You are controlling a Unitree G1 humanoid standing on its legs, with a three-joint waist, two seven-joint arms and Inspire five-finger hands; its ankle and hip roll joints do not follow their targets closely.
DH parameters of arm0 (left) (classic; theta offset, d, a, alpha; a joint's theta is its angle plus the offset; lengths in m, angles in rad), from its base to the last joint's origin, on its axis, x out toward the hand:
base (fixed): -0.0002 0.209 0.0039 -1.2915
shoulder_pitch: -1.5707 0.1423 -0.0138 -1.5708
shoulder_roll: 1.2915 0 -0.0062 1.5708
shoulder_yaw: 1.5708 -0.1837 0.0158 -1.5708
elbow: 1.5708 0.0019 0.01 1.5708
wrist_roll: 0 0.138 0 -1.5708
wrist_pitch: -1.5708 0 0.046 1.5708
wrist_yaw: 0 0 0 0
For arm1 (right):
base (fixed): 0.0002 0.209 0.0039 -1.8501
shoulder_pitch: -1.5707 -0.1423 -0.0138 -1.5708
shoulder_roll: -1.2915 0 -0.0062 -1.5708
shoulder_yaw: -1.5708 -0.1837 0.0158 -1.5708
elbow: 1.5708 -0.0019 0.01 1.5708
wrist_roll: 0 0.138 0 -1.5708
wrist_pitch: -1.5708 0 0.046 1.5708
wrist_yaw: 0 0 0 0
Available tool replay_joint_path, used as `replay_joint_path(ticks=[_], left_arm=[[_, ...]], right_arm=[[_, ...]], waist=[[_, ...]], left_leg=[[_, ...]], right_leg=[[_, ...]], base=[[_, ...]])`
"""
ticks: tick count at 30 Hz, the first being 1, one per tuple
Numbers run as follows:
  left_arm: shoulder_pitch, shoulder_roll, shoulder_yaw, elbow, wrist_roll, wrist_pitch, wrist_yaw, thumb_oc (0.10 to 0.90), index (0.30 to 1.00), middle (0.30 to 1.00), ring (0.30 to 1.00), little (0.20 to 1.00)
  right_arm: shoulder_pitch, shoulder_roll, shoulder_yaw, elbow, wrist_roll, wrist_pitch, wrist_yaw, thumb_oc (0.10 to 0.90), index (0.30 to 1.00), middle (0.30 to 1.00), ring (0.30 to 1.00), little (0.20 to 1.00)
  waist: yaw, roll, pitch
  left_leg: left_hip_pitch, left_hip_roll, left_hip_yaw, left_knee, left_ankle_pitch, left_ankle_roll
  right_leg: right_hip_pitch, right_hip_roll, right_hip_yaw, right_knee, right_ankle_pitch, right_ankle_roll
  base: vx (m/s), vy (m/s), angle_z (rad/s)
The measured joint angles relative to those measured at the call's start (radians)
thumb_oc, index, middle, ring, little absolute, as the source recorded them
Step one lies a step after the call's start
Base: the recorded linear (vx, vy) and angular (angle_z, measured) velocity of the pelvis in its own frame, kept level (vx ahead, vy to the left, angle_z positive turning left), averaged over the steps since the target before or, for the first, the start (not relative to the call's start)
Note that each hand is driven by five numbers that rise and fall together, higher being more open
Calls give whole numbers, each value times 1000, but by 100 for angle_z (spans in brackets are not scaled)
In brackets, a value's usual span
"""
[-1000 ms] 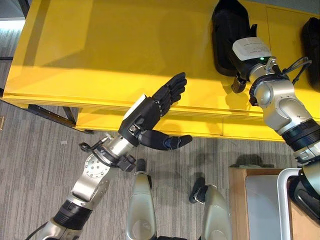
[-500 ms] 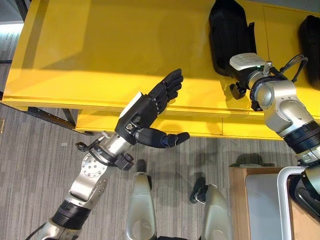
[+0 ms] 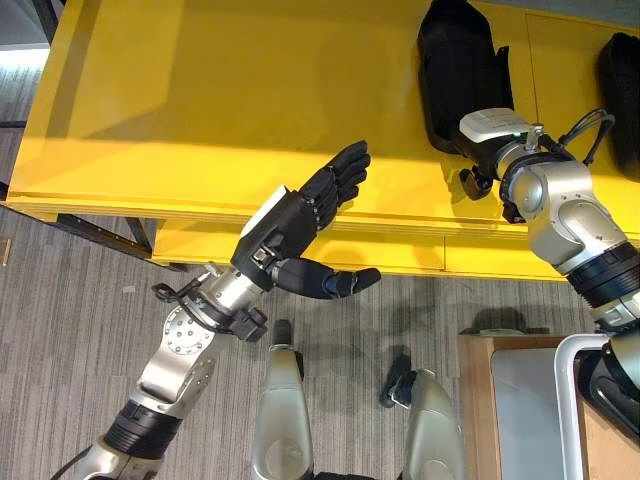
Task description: Move parts from the plastic box to the shelf.
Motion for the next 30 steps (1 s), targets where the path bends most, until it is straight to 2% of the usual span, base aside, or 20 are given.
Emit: replay_joint_path(ticks=[30], left_arm=[[4, 0, 0, 0, 0, 2, -1, 900, 1000, 1000, 1000, 1000]], right_arm=[[32, 3, -9, -22, -60, 14, -8, 900, 1000, 1000, 1000, 1000]], waist=[[0, 0, 0]], left_leg=[[2, 0, 2, 1, -1, -1]], right_leg=[[-1, 1, 5, 2, -2, 0]], base=[[0, 0, 0]])
